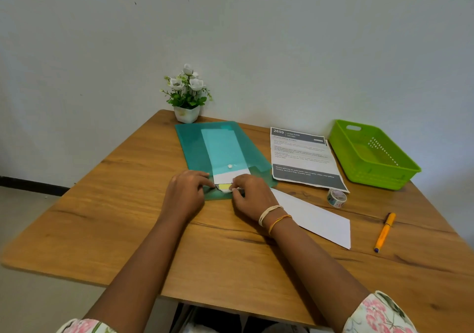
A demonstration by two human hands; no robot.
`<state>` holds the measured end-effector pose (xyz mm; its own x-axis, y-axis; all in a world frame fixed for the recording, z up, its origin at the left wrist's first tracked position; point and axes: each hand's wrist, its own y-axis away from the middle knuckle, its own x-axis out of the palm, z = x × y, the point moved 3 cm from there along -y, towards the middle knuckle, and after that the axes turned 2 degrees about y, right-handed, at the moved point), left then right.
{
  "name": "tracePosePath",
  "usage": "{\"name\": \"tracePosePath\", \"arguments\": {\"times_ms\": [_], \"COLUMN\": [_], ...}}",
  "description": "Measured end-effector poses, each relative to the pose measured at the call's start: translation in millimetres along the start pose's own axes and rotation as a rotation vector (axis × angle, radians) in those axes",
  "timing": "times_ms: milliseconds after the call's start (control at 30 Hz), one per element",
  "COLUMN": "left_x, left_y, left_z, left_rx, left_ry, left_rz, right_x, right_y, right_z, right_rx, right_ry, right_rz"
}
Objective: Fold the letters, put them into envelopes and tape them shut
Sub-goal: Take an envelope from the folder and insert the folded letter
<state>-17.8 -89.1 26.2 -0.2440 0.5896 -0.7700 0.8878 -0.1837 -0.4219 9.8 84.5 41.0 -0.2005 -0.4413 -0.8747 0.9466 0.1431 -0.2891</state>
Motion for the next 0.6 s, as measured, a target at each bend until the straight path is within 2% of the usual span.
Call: {"name": "tracePosePath", "arguments": {"times_ms": [133, 333, 600], "left_x": [1.9, 6.6, 5.8], "left_y": [-0.1, -0.6, -0.1], "left_z": [0.6, 3.7, 5.1], "left_rx": [-0.02, -0.045, -0.035], "left_ry": [-0.01, -0.029, 0.045], "left_rz": [0.005, 0.036, -0.013], "right_x": [-1.5, 8.6, 8.3], "right_y": [-8.9, -28.2, -44.0], "right_z": [3.0, 17.7, 32.0], "right_rx": [0.133, 0.142, 0.179], "right_ry": [0.033, 0.22, 0.216], "right_rz": [-0.014, 0.038, 0.043]}}
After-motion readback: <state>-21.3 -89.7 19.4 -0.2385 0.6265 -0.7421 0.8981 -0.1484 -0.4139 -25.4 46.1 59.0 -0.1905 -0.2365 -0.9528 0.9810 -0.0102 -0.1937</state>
